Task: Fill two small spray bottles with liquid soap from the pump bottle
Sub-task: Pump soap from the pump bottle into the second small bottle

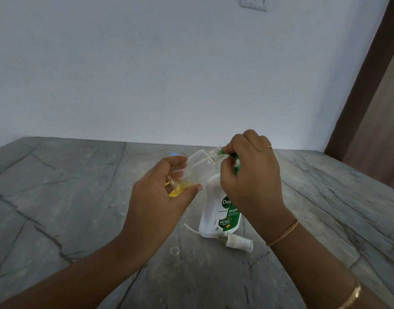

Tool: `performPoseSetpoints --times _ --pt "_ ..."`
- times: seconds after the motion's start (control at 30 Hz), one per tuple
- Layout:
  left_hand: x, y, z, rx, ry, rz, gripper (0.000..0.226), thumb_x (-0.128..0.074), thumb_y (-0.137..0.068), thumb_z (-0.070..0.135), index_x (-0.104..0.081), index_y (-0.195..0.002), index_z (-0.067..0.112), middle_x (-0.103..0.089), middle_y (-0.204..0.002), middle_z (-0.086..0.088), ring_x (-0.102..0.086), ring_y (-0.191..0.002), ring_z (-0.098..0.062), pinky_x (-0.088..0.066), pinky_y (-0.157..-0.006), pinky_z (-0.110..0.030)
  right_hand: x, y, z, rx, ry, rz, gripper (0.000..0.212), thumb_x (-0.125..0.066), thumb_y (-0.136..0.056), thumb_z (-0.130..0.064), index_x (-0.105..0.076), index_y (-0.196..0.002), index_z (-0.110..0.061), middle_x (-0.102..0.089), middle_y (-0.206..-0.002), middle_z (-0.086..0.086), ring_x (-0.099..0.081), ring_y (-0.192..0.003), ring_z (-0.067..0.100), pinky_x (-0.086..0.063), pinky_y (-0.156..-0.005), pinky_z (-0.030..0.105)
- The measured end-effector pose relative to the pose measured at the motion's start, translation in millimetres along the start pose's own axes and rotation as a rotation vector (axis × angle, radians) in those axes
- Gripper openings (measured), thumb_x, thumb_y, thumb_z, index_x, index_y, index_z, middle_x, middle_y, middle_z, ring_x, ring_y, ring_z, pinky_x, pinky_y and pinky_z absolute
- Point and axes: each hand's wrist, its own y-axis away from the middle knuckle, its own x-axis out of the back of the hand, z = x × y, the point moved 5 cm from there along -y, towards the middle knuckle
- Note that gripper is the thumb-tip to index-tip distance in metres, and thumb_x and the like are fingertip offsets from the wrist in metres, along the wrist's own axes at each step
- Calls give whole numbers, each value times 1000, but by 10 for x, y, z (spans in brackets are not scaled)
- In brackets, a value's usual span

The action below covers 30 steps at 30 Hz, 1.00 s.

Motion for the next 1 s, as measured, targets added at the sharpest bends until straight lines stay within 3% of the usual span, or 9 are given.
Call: performPoseSetpoints --times 0.13,0.33,0.53,0.63,0.77,0.9,1.0 --pt "-8 12 -15 8 -4 -3 46 -78 -66 24 -57 -107 30 -63 -105 17 -60 -96 2 -48 -79 -8 -24 41 13 -1 -12 13 14 -42 -71 -8 -56 -72 -4 -52 -73 8 -45 -66 25 -32 -60 28" --pt "-13 7 -4 5 -22 -13 45 -77 -66 28 -54 -105 33 -55 -98 29 -55 -90 10 -43 -71 3 45 -67 16 -12 -20 -57 10 -52 -69 -2 -59 -74 -6 -55 -74 6 -50 -69 24 -35 -61 24" --pt "-15 13 -2 7 0 -13 46 -77 -66 28 -56 -107 30 -58 -101 24 -60 -94 1 -43 -79 -2 69 -89 50 -16 -76 -41 8 -54 -70 -3 -61 -73 -6 -56 -73 5 -52 -69 23 -38 -60 26" --pt "-6 3 -17 19 -17 -16 46 -77 -66 29 -54 -105 35 -55 -98 31 -60 -93 3 -47 -74 -3 14 -6 36 -31 -60 -4 13 -46 -73 -9 -59 -71 -7 -53 -72 5 -46 -69 20 -34 -57 24" --pt "-2 2 -39 31 -21 -23 47 -78 -66 28 -55 -107 32 -57 -99 26 -61 -92 -1 -48 -73 -6 -22 49 37 -38 -40 15 13 -44 -72 -11 -57 -70 -7 -51 -71 4 -43 -68 19 -32 -54 26" --pt "-24 10 -28 26 -25 -40 46 -77 -67 28 -52 -105 34 -55 -98 28 -58 -91 0 -43 -69 2 5 23 10 -30 -21 2 12 -46 -72 -10 -58 -72 -8 -54 -73 4 -45 -70 19 -33 -56 24" --pt "-22 11 -18 18 -2 -29 46 -77 -66 28 -53 -104 34 -58 -100 26 -61 -94 -2 -49 -75 -8 60 -42 -8 -17 -23 -30 9 -53 -70 -5 -61 -73 -7 -56 -73 5 -51 -69 22 -38 -55 27"
